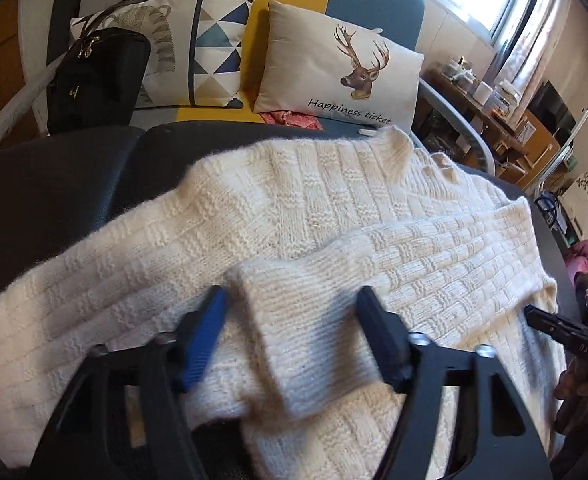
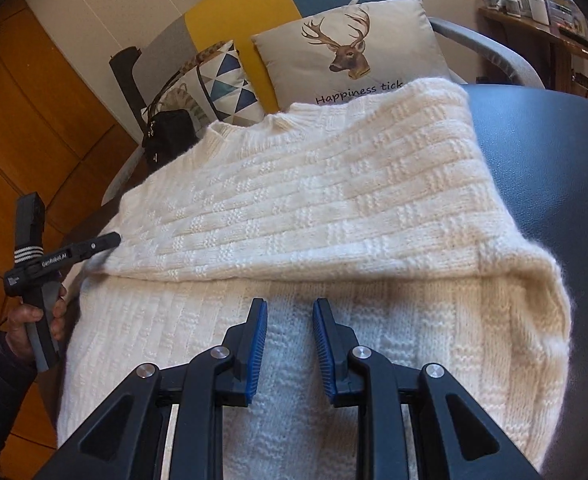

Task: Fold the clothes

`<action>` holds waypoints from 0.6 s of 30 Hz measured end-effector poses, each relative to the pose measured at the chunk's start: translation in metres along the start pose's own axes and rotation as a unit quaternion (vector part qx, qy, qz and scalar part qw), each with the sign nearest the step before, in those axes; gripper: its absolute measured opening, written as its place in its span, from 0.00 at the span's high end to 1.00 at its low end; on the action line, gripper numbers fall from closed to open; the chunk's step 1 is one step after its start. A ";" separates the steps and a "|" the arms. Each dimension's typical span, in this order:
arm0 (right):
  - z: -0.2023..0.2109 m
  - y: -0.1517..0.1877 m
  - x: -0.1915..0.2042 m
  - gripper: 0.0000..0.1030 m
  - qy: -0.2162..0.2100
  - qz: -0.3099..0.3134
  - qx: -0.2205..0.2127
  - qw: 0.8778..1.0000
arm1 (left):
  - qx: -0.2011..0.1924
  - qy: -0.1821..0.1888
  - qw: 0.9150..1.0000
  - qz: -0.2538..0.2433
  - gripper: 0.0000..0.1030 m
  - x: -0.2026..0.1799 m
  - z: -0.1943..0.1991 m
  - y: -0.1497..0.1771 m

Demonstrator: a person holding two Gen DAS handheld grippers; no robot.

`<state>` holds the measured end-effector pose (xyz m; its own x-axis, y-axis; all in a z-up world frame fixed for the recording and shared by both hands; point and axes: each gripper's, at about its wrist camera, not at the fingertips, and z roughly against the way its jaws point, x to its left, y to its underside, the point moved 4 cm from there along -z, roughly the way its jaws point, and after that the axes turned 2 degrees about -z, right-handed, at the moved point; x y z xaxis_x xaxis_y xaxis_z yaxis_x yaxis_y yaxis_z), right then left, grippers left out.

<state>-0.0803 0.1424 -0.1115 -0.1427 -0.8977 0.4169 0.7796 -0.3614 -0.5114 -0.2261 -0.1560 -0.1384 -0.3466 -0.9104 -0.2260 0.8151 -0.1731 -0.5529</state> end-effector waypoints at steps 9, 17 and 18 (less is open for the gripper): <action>-0.001 0.001 -0.004 0.76 -0.015 -0.010 -0.008 1.000 | -0.011 -0.051 0.998 -0.030 0.86 -0.010 0.002 -0.002; 0.013 -0.026 -0.010 0.77 0.041 0.002 -0.026 0.999 | -0.076 -0.065 0.995 -0.001 0.93 -0.009 0.029 -0.008; 0.015 -0.034 -0.015 0.77 0.054 0.001 -0.030 0.998 | -0.079 -0.071 0.994 0.000 0.93 -0.007 0.030 -0.011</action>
